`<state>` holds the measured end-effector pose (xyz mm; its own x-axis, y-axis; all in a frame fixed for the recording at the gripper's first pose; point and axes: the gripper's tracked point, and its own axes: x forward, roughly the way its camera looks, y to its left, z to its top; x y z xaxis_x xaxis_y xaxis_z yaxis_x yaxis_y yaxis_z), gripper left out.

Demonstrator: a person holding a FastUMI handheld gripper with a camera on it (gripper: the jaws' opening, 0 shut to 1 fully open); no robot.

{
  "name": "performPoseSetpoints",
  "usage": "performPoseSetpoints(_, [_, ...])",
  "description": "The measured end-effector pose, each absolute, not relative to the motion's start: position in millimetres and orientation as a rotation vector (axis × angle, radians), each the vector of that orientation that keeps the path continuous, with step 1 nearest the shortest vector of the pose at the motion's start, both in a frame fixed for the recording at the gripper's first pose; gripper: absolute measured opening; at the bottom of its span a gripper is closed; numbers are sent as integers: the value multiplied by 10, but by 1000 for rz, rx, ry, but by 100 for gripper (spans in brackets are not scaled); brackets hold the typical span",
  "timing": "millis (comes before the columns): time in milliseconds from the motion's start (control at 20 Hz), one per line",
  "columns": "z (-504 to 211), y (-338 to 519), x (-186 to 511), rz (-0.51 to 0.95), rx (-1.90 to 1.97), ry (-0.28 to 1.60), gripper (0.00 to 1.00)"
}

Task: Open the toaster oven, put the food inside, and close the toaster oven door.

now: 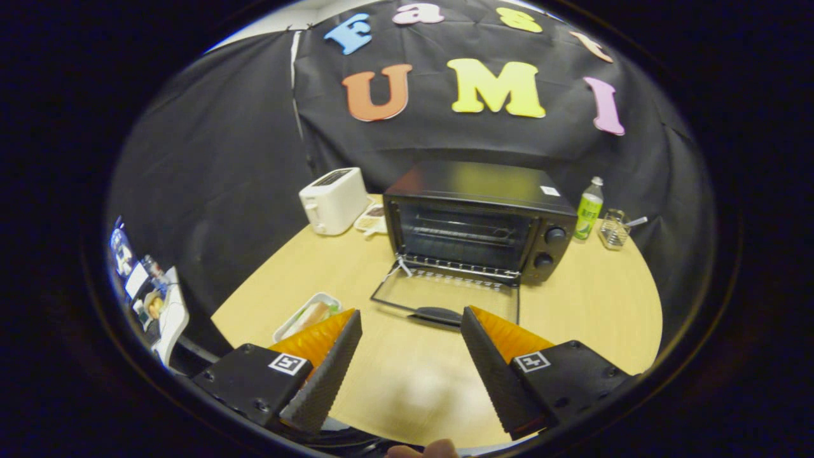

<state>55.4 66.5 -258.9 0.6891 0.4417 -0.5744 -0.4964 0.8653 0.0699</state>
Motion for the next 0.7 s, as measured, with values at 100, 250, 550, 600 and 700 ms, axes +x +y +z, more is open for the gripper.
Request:
performPoseSetpoints(100, [-2661, 877, 363, 604, -32, 688, 100])
performPoseSetpoints(250, [-2851, 1178, 207, 658, 52, 787, 100])
performPoseSetpoints(550, [-3456, 1772, 182, 675, 301, 1038, 100])
performPoseSetpoints(600, [-3547, 1823, 218, 655, 358, 1082, 100])
performPoseSetpoints(700, [-3677, 1925, 311, 615, 470, 1169, 98])
